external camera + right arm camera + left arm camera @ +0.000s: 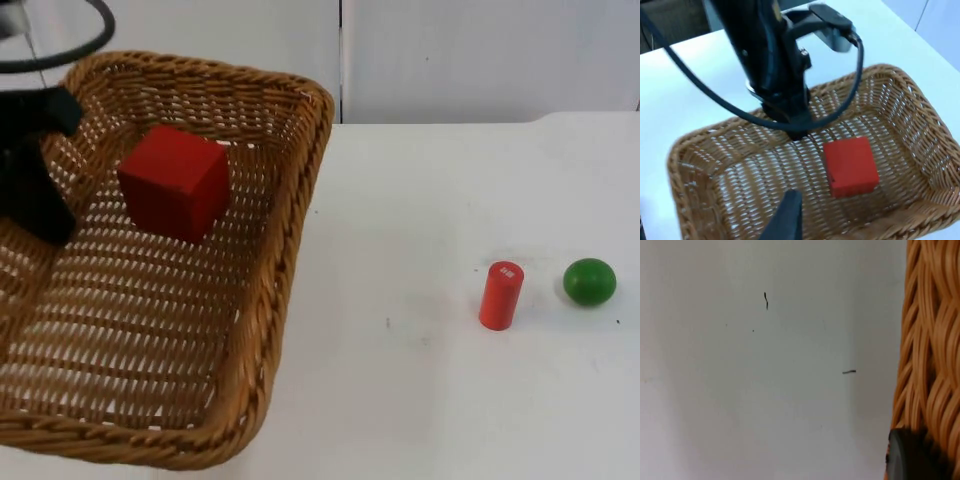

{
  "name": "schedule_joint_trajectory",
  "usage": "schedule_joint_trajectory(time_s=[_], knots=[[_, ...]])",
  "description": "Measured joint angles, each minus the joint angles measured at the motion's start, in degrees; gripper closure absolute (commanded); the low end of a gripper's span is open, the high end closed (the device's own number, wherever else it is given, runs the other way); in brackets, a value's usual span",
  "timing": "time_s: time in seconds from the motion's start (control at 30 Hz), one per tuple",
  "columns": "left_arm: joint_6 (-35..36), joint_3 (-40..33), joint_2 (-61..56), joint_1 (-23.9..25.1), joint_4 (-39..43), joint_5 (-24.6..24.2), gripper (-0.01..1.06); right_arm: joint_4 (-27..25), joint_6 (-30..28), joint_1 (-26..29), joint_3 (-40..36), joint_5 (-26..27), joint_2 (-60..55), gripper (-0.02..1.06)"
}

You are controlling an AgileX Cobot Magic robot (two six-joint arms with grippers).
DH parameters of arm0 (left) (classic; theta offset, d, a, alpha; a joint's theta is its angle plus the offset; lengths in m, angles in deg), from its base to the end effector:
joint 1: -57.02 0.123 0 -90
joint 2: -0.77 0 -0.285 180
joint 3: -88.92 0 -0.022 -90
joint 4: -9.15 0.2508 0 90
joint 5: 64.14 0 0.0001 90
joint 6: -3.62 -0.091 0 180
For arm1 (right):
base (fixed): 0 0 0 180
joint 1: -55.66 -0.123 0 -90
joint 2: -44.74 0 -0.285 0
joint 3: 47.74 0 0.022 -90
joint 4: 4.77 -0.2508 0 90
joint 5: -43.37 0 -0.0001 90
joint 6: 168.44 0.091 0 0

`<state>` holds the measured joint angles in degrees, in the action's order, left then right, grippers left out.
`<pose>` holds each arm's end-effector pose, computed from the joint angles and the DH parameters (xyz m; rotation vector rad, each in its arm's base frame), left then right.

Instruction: Pick up the basket with the left hand and place the object to the left of the red cylinder into the basket with the right hand.

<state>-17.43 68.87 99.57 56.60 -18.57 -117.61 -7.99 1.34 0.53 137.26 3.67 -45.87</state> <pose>0.2897 -0.0362 0.2201 0.1576 2.8846 -0.5519 0.1835 0.2690 0.3965 -1.1814 1.8930 0.5008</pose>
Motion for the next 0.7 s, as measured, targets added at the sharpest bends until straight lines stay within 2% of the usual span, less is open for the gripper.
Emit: schedule_joint_trajectory(time_s=[0.2,0.27,0.57,0.7], knots=[[-5.2,0.0,7.5,0.0,-4.7,5.0,1.05,0.0,-0.2,0.0,0.0,0.1,0.0,0.18],[-5.9,0.2,9.3,0.0,-5.2,5.3,1.05,0.0,-0.2,0.0,0.0,0.1,0.0,0.18],[-7.7,8.8,21.1,0.0,-6.1,6.1,1.05,0.0,-0.6,0.0,0.0,0.0,0.0,0.18],[-7.9,14.9,26.3,0.0,-6.4,6.1,1.05,0.0,-0.7,0.0,0.0,-1.1,0.0,0.18]])
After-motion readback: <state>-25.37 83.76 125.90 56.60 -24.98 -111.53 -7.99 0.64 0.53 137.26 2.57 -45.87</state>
